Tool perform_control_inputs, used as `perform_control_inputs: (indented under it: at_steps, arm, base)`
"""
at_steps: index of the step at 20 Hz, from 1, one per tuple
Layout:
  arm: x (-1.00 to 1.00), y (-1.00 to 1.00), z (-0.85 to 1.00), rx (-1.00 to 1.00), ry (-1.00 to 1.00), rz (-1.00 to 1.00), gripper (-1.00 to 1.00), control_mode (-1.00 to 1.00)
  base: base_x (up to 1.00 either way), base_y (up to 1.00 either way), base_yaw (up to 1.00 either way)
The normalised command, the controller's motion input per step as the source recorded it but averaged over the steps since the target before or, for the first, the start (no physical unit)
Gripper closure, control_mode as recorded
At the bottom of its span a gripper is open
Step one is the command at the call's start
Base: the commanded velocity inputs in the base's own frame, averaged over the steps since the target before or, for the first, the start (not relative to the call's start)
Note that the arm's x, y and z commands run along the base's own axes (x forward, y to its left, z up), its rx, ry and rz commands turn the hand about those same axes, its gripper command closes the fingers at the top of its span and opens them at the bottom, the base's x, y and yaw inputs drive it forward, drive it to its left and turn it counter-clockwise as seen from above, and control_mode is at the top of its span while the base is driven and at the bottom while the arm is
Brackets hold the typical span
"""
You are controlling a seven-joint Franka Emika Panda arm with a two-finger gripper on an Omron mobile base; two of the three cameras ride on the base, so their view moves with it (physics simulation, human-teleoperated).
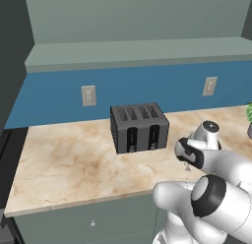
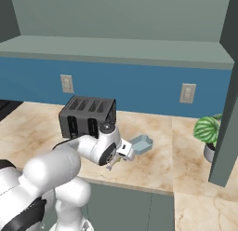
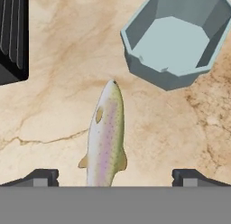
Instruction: Retrieve the tupperware from the cabinet, then place the raw meat into the tupperware to avoid contamination.
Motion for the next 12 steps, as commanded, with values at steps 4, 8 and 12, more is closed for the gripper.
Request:
perform_control_inputs:
  at_steps: [4,8,12]
  arm:
    - [0.14,0.00,-0.09,0.00,-0.03,-0.04,-1.00,-1.00]
    - [0.13,0.01,-0.18,0.00,-0.01,-0.03,-1.00,-1.00]
    - [0.09,0.00,-0.22,0.02,0.00,0.00,-1.00,-1.00]
  base:
    - [0.00,0.00,0.00]
    - [0.00,0.00,0.00]
    - [0.00,0.00,0.00]
